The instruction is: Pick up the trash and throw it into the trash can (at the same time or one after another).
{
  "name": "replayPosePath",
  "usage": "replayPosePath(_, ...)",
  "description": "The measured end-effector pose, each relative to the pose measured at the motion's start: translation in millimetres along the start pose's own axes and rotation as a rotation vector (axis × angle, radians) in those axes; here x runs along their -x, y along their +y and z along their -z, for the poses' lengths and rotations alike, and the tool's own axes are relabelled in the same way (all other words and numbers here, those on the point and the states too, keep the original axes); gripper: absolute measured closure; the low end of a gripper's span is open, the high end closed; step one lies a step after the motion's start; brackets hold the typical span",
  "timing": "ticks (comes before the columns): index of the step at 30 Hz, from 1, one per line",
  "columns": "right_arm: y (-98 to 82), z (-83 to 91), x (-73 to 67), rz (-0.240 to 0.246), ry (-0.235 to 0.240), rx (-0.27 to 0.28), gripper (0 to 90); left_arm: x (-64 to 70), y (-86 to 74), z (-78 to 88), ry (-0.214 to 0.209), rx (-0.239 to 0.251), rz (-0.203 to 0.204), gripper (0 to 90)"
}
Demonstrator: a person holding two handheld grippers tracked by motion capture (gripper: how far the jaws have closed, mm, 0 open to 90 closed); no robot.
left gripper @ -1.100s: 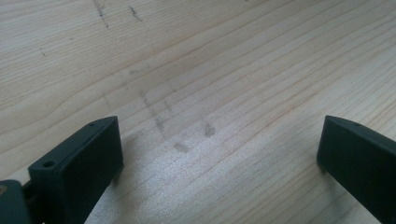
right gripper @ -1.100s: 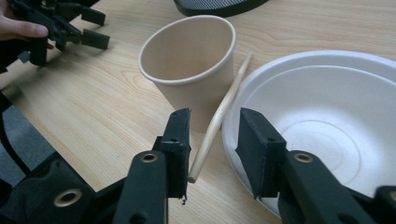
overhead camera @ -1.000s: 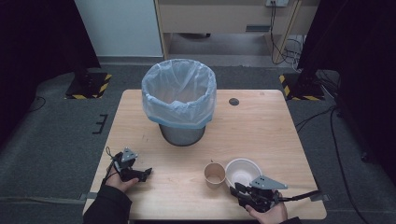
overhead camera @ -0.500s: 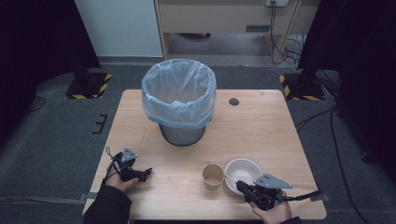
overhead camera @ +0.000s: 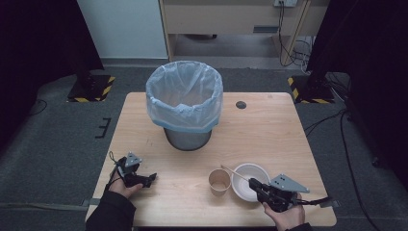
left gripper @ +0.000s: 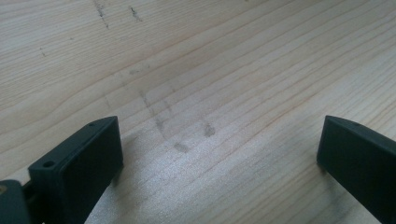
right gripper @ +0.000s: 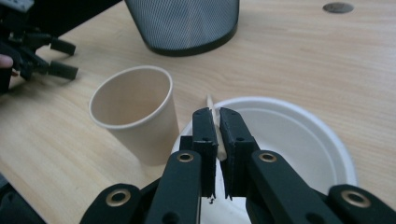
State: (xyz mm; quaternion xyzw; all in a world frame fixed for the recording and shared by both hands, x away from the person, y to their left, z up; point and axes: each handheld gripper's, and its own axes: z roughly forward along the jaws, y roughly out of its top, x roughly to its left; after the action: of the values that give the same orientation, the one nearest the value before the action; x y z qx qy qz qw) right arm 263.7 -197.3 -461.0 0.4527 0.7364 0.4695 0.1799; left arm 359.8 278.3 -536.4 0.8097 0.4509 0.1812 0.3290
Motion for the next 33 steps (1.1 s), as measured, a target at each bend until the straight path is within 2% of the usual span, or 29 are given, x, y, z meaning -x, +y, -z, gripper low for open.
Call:
replayPosePath(6,12.2,4.1,6.3,-0.007,-0.013,0.080,86.1,0.0,0.0,0.0,0.000,0.000,0.000,0.0)
replayPosePath(10,17.3,5.5,8.5,0.009,-0.025,0.108,86.1,0.0,0.0,0.0,0.000,0.000,0.000,0.0)
replayPosePath(17,27.7,8.7,16.0,-0.003,-0.030,0.166,86.1,0.0,0.0,0.0,0.000,0.000,0.000,0.0)
replayPosePath(23,40.0,11.9,20.6,0.004,-0.038,0.217,86.1,0.0,0.0,0.0,0.000,0.000,0.000,0.0)
replayPosePath(31,78.3,15.6,22.9,0.018,-0.031,0.315,86.1,0.0,0.0,0.0,0.000,0.000,0.000,0.0)
replayPosePath(32,78.3,15.6,22.9,0.018,-0.031,0.315,86.1,0.0,0.0,0.0,0.000,0.000,0.000,0.0)
replayPosePath(33,90.0,17.2,23.6,0.022,-0.032,0.345,86.1,0.0,0.0,0.0,0.000,0.000,0.000,0.0)
